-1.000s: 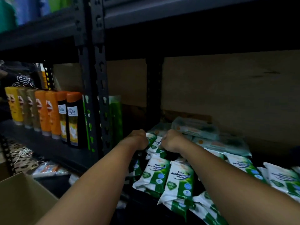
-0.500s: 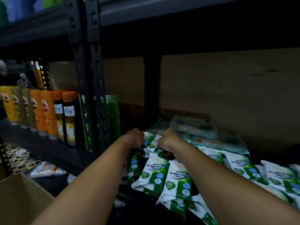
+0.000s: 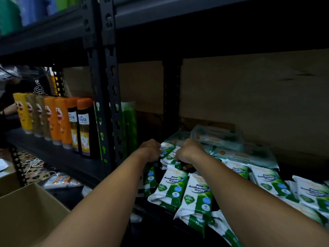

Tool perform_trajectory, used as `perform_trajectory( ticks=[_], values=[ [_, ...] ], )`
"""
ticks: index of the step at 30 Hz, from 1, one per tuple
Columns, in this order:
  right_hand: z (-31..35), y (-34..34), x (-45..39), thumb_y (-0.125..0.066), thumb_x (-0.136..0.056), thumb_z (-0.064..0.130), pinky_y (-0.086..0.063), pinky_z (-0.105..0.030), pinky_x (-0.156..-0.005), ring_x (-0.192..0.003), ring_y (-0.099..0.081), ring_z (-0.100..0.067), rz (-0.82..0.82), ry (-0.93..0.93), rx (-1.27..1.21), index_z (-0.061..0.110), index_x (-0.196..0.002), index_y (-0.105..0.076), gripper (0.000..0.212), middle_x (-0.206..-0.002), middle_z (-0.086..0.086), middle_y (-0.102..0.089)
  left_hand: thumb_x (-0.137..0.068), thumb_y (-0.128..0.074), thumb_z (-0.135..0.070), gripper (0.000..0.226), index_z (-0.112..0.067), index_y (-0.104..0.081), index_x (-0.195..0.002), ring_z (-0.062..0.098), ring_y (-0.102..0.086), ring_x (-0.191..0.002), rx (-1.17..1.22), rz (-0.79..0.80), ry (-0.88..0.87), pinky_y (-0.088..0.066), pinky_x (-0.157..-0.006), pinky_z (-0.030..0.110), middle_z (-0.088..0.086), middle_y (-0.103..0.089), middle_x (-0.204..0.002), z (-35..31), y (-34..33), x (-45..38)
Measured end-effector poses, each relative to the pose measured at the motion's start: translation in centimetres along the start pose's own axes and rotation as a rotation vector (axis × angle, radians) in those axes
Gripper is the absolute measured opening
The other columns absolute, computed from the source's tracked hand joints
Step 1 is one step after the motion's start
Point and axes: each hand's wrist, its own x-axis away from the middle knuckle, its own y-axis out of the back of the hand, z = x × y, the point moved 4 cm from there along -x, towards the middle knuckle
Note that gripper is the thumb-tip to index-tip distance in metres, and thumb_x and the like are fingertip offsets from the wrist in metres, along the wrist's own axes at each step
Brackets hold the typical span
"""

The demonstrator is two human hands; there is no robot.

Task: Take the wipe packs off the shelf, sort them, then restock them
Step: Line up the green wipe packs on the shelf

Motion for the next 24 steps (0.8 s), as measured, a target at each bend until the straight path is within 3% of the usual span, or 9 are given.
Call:
perform_trajectory(
  ticks=[3,7,10,12,14,17,19,22,24],
  values=[
    [-0.1,0.1,0.0,-0.073,-0.091,0.019,-0.045,-0.025,-0.05,-0.066,-0.057,-0.021,-0.029,0.015,0.074,0.004,-0.077,-0.057,0.026,-0.074,-0.008,-0.055,-0.105,-0.049,-0.02,0.038,-0.02,-0.057,-0.141,0.028,-0.053,-0.13,-0.041,0.004,0.0,-0.044,-0.102,0.029,0.01,-0.053,-0.146,-0.1,-0.1,0.4],
    [0.4,0.6,0.9,-0.071,-0.093,0.038,-0.028,-0.027,-0.043,-0.055,-0.041,-0.017,0.005,0.046,0.109,0.012,-0.069,-0.043,0.045,-0.066,-0.003,-0.04,-0.101,-0.047,-0.013,0.05,-0.022,-0.041,-0.15,0.038,-0.045,-0.133,-0.192,-0.028,-0.033,-0.043,-0.108,0.043,0.017,-0.045,-0.149,-1.1,0.7,1.9],
    [1.3,2.3,2.8,-0.067,-0.092,0.051,-0.025,-0.029,-0.049,-0.07,-0.037,-0.024,0.002,0.16,0.17,0.014,-0.068,-0.041,0.05,-0.07,-0.004,-0.036,-0.098,-0.049,-0.006,0.064,-0.02,-0.029,-0.156,0.041,-0.034,-0.138,-0.261,-0.052,-0.154,-0.037,-0.112,0.046,0.017,-0.038,-0.15,-1.8,2.0,5.2],
    [1.8,2.9,4.9,-0.07,-0.084,0.061,-0.031,-0.029,-0.057,-0.082,-0.041,-0.023,0.051,0.23,0.175,0.009,-0.082,-0.057,0.054,-0.081,-0.007,-0.047,-0.094,-0.051,-0.003,0.064,-0.018,-0.034,-0.154,0.038,-0.039,-0.136,-0.264,-0.085,-0.257,-0.041,-0.108,0.043,0.015,-0.044,-0.145,-1.9,2.6,8.1],
    [1.9,2.8,7.6,-0.073,-0.076,0.068,-0.035,-0.032,-0.064,-0.08,-0.051,-0.021,0.158,0.268,0.214,0.007,-0.098,-0.062,0.066,-0.089,-0.005,-0.057,-0.092,-0.054,-0.006,0.062,-0.018,-0.04,-0.151,0.032,-0.046,-0.134,-0.258,-0.033,-0.296,-0.044,-0.106,0.038,0.013,-0.048,-0.144,-1.3,2.7,10.5],
    [1.4,1.4,10.6,-0.077,-0.066,0.073,-0.04,-0.033,-0.071,-0.09,-0.052,-0.018,0.329,0.275,0.389,0.013,-0.117,-0.051,0.083,-0.108,0.002,-0.055,-0.09,-0.058,-0.016,0.069,-0.021,-0.032,-0.154,0.029,-0.041,-0.137,-0.385,0.214,-0.284,-0.045,-0.107,0.041,0.009,-0.042,-0.15,-0.6,2.2,12.6],
    [1.2,0.4,10.9,-0.082,-0.062,0.071,-0.046,-0.035,-0.082,-0.101,-0.048,-0.019,0.36,0.285,0.477,0.019,-0.133,-0.042,0.097,-0.126,0.0,-0.05,-0.087,-0.065,-0.025,0.085,-0.021,-0.018,-0.158,0.03,-0.028,-0.146,-0.546,0.326,-0.251,-0.041,-0.112,0.045,0.006,-0.025,-0.161,-0.3,1.8,13.2],
    [1.1,-0.4,10.8,-0.085,-0.063,0.066,-0.037,-0.057,-0.108,-0.115,-0.039,-0.022,0.385,0.289,0.55,0.02,-0.148,-0.024,0.114,-0.148,-0.005,-0.037,-0.088,-0.073,-0.02,0.101,-0.015,-0.003,-0.16,0.038,-0.018,-0.151,-0.757,0.348,-0.143,-0.04,-0.111,0.045,0.014,-0.001,-0.167,-0.4,1.0,13.1],
    [1.3,-0.5,11.1,-0.085,-0.066,0.061,-0.028,-0.06,-0.113,-0.124,-0.04,-0.025,0.386,0.285,0.563,0.02,-0.152,-0.019,0.116,-0.152,-0.006,-0.035,-0.092,-0.071,-0.015,0.093,-0.011,-0.008,-0.16,0.037,-0.034,-0.144,-0.812,0.327,-0.125,-0.045,-0.097,0.035,0.018,-0.012,-0.165,-1.3,0.8,13.2]
  ],
)
